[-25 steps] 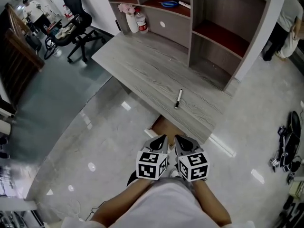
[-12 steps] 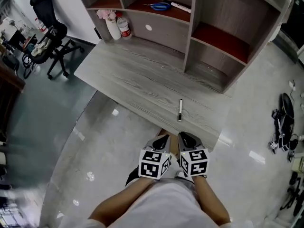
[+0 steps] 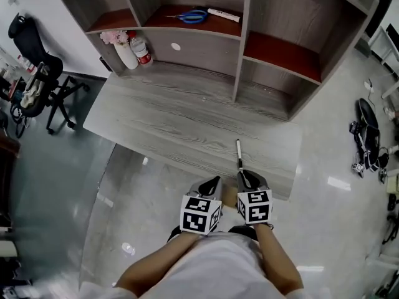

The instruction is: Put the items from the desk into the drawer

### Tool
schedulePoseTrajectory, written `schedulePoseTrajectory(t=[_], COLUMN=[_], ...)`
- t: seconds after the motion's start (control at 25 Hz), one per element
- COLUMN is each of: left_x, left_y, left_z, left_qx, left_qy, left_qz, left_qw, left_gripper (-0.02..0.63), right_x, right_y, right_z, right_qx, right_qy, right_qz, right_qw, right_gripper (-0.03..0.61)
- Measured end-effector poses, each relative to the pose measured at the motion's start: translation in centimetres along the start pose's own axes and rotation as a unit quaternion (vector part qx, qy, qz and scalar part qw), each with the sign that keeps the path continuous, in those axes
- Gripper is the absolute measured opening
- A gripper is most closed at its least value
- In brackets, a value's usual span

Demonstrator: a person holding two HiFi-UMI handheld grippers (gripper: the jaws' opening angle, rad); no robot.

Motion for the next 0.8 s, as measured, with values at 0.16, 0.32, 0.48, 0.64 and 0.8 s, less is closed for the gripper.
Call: schedulePoseTrajectory(t=[0.16,0.32,0.48,0.64,0.8], left_x=[0.3,1.1,1.8,2.1,2.2], left_y=[-1.6,-2.2,-2.9,-3.0,-3.0], left_z=[-0.5,-0.6,-0.3,0.4,1.4], left_qx=[0.010,0.018,0.017,0.010,-0.003], left_qy=[-0.012,-0.027,-0.041,-0.052,-0.064], left_qz=[0.018,0.042,0.058,0.070,0.080], left_qw=[0.9997,0.9986,0.9973,0.9961,0.9948], left_gripper=[0.002,0.002,0.002,0.002,0.002], right_x=[1.1,2.5,3.8,4.2,4.0], right_y=[0.2,0.4,0.7,1.3,1.5], right_z=[0.2,0.3,0.3,0.5,0.5], right_qx=[0.018,0.025,0.036,0.038,0.036], right_qy=[-0.011,-0.026,-0.037,-0.049,-0.051], right_qz=[0.025,0.046,0.064,0.091,0.095], right_qw=[0.999,0.998,0.997,0.994,0.994], right_gripper=[0.055,0.058,0.064,0.057,0.049])
Point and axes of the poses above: the fingertips, and each gripper's own axes: x forward along the fingers, y to its right, z out of its underside, the point moved 3 cm from there along -x, backward along the fingers, and after that the axes turned 4 degrees about z, right-handed, at the moved point
